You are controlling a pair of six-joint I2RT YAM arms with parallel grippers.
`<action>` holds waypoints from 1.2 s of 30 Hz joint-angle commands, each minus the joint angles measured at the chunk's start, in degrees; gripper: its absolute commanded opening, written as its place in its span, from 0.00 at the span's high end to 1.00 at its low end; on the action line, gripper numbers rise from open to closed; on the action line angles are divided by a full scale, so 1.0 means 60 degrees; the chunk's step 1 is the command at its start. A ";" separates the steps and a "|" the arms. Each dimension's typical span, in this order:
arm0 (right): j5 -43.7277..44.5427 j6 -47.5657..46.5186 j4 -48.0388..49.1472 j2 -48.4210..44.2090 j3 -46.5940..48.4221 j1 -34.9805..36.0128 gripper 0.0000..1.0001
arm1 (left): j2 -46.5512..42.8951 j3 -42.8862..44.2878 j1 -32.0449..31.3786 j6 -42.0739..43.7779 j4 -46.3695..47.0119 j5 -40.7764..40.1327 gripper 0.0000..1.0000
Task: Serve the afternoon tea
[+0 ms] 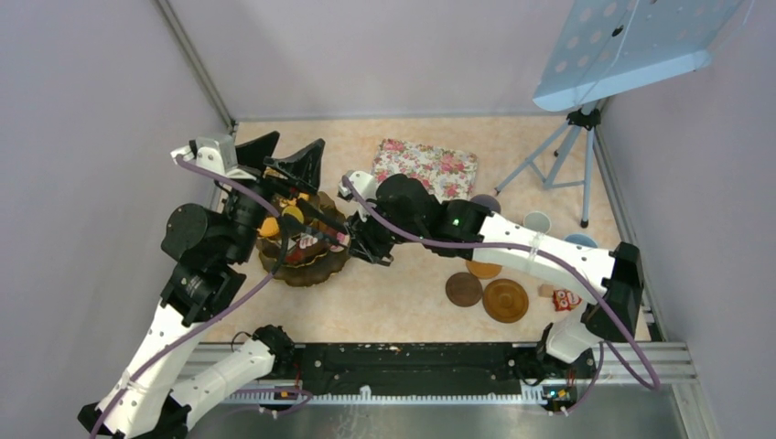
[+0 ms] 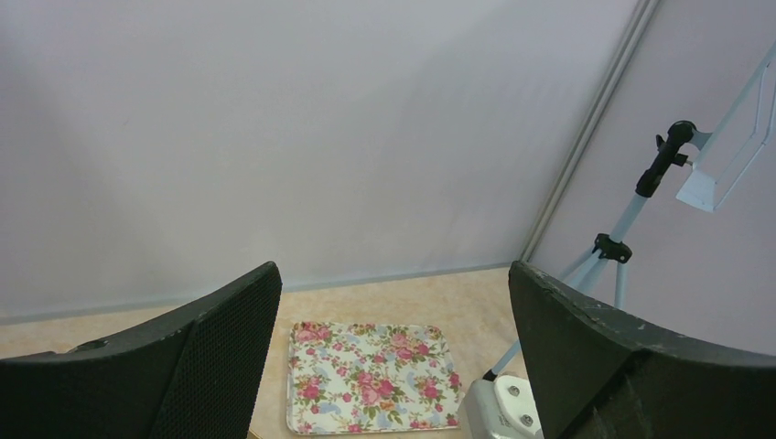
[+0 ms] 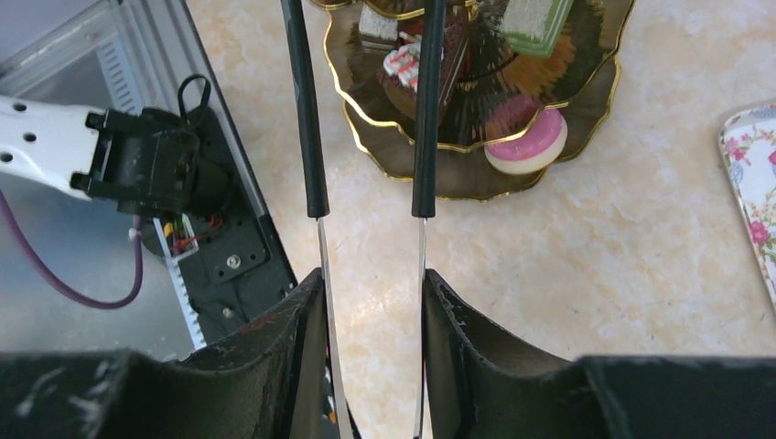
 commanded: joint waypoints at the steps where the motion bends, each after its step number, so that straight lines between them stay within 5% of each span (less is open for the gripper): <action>1: 0.0247 -0.0104 0.0102 0.0271 0.0996 0.0153 0.85 | 0.0087 0.0121 0.0029 0.0084 0.0200 0.0007 0.01; 10: 0.0335 -0.0193 0.0085 0.0419 0.1046 0.0188 0.64 | 0.0083 -0.0004 0.0023 0.0238 0.0272 -0.0094 0.01; 19: 0.0533 -0.0312 0.0116 0.0344 0.1146 0.0191 0.56 | 0.0091 -0.0040 0.0031 0.0318 0.0307 -0.0119 0.01; 36: 0.1889 -0.0478 0.0631 -0.1367 0.0436 0.0195 0.61 | 0.0033 -0.0038 0.0030 0.0474 0.0374 -0.0178 0.01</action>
